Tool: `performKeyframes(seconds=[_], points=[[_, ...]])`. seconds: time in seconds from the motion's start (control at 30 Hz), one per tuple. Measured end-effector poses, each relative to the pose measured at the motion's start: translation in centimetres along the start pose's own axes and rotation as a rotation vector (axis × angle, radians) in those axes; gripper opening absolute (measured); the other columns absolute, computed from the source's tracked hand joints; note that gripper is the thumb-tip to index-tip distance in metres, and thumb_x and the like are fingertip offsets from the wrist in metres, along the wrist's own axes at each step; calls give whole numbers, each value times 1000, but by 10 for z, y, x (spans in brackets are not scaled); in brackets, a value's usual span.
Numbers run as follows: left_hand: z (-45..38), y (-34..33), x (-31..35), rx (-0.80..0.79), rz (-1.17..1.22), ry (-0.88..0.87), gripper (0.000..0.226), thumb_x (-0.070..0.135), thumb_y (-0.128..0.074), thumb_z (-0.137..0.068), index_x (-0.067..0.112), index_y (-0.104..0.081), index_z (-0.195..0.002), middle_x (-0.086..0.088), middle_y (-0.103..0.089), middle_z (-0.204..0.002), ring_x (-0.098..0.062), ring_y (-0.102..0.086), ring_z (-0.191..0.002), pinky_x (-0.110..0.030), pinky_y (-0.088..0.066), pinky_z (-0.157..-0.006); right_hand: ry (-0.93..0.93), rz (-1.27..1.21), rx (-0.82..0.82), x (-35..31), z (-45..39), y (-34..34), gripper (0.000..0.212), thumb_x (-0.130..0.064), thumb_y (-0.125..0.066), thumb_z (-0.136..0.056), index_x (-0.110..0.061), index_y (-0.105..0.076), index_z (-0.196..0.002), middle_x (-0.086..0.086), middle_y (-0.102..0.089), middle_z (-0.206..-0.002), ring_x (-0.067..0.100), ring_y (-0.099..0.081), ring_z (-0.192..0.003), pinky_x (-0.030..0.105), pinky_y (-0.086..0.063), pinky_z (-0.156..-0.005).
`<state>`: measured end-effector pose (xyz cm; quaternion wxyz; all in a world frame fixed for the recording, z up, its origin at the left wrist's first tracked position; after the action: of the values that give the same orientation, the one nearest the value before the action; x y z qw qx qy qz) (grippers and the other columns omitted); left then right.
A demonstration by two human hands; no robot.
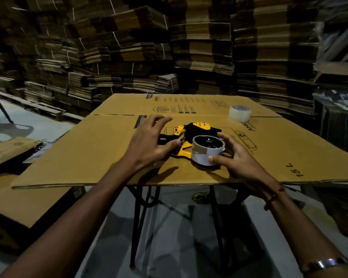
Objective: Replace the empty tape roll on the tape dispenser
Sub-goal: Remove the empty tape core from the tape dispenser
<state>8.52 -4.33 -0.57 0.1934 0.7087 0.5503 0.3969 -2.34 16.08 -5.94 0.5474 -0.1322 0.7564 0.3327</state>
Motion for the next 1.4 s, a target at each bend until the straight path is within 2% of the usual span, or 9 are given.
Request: performKeyframes(seconds=[0.1, 0.2, 0.37, 0.5, 0.63, 0.8, 0.97, 1.2, 1.4], points=[[-13, -23, -17, -278, -230, 114, 97, 74, -50, -85, 22, -14, -158, -10, -34, -157, -31, -36, -139, -49, -38, -109, -38, 15, 129, 4, -2, 12, 81, -14, -75, -88, -22, -31, -155, -1, -42, -148, 2, -55, -110, 5, -47, -71], [-12, -37, -16, -396, -352, 110, 83, 66, -47, -91, 20, -23, -155, -13, -57, -139, -31, -57, -119, -41, -49, -92, -45, 89, 201, 5, -2, 16, 90, -28, -80, -83, -23, -28, -157, 4, -37, -159, 19, -46, -135, 25, -45, -98], [-4, -34, -6, -328, -404, 80, 50, 57, -47, -96, 16, -57, -123, -8, -68, -110, -28, -64, -93, -43, -55, -78, -34, 228, 186, 3, -8, 8, 110, -46, -84, -72, -19, -21, -159, 4, -33, -161, 23, -39, -143, 35, -37, -112], [6, -29, 2, -242, -401, 96, 49, 60, -48, -94, 18, -55, -120, -5, -67, -108, -28, -64, -88, -40, -55, -74, -21, 253, 214, 2, -13, 11, 111, -50, -85, -70, -20, -24, -157, 2, -35, -159, 22, -41, -141, 44, -40, -114], [19, -23, 6, -86, -331, 92, 43, 57, -53, -93, 22, -49, -117, 1, -61, -109, -21, -54, -88, -34, -42, -70, 110, 295, 245, -11, -6, 11, 96, -34, -90, -71, -20, -34, -148, -3, -45, -143, 12, -46, -130, 23, -42, -103], [19, -11, 17, 110, -361, 50, 44, 35, -72, -83, 19, -47, -115, -4, -57, -107, -24, -54, -89, -36, -41, -73, 298, 554, 361, -23, -2, 6, 97, -12, -85, -70, -19, -29, -148, 4, -41, -145, 21, -41, -133, 34, -44, -105], [23, -17, 26, 131, -395, -7, 56, 30, -81, -73, 17, -42, -111, -7, -56, -98, -25, -56, -74, -29, -37, -48, 303, 563, 449, -24, 1, 10, 102, -7, -84, -72, -18, -24, -153, 6, -38, -150, 23, -40, -137, 31, -41, -107], [21, -19, 20, 95, -255, 32, 34, 40, -64, -87, 21, -42, -104, 3, -52, -98, -20, -54, -80, -31, -41, -59, 325, 512, 473, -22, 4, 16, 101, -14, -84, -72, -13, -26, -155, 8, -39, -148, 22, -37, -138, 35, -40, -111], [19, -19, 12, 116, -104, 63, 36, 40, -70, -86, 26, -38, -97, 7, -50, -91, -18, -49, -77, -32, -35, -60, 442, 453, 520, -26, 13, 19, 95, -23, -79, -69, -11, -33, -151, 6, -37, -147, 21, -36, -138, 43, -39, -114]])
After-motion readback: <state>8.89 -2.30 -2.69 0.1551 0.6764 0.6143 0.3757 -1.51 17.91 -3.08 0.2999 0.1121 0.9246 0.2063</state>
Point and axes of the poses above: each hand's wrist, its own z-axis away from the middle knuckle, its own y-axis out of the back of the hand, x = y × z, the point moved 9 cm from there along -z, towards the middle knuckle
